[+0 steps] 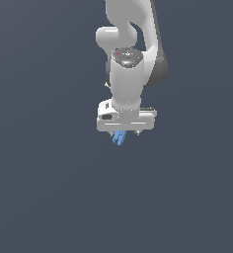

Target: Pick up the object and move it to a goal position.

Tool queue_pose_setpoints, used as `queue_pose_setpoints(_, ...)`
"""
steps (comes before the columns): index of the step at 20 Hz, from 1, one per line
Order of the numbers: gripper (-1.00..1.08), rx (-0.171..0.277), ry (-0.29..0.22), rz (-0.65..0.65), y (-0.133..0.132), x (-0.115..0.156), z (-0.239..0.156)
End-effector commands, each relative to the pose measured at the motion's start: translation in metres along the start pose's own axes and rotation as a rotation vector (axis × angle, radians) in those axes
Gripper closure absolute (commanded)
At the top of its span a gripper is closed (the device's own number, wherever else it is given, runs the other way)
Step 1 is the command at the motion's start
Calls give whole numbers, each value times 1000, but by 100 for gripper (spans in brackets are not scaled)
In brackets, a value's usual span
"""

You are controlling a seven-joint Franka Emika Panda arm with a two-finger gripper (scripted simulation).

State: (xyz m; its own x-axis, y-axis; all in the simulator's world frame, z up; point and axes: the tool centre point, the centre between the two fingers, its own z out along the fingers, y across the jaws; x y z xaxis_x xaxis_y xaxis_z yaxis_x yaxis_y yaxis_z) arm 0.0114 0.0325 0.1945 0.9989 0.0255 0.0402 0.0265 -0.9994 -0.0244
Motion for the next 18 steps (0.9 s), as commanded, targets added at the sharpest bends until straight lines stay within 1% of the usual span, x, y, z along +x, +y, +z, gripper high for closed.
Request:
queue_pose_setpoints(1,-92,0,0,0,0,0,0)
queue_pose_setpoints(4,-92,-6,-5,5,7,-1,2)
queue_pose_setpoints(8,-92,-26,-25,21,30,-7,8)
queue_pose_setpoints(10,-92,-31,-30,26,35,-9,10)
queue_pose_setpoints(18,-92,-30,-29,33,34,-11,12)
